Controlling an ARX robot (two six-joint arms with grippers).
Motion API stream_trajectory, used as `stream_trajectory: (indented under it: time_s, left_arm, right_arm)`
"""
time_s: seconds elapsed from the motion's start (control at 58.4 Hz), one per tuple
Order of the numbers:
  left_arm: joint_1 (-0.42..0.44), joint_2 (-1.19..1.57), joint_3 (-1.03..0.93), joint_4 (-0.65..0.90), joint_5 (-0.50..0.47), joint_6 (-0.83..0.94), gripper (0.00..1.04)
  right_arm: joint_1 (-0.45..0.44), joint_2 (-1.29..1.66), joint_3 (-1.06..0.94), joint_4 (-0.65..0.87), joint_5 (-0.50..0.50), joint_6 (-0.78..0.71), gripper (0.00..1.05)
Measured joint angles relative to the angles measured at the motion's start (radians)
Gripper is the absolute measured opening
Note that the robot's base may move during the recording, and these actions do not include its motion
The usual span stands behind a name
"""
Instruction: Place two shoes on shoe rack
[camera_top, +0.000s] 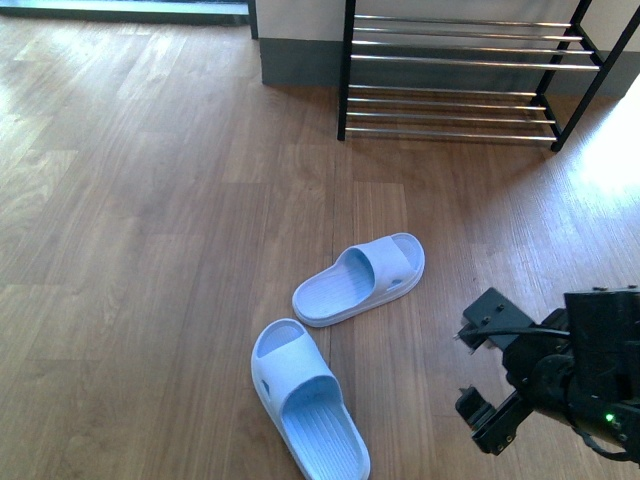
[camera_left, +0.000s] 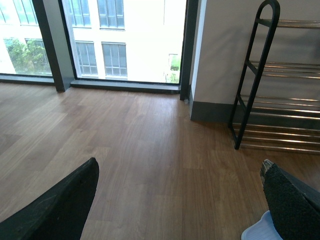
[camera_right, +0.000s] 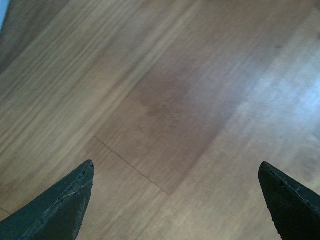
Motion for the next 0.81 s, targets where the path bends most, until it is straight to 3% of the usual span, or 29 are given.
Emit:
stream_trajectory:
  time_s: [0.206,0.531,0.805]
  left_arm:
    - [0.000,0.000,0.000,0.000,0.000,0.000,0.95]
    - [0.000,0.000,0.000,0.000,0.000,0.000,0.95]
    - [0.000,0.000,0.000,0.000,0.000,0.000,0.95]
  right_arm:
    - [0.072,0.075,0.084,-0.071,-0.061,-0.008,0.96]
    - [0.178,0.140,0.216,-0.129,-0.065,0.101,0.96]
    - [0.194,0.204,0.315,-0.190,-0.045,0.244,0.96]
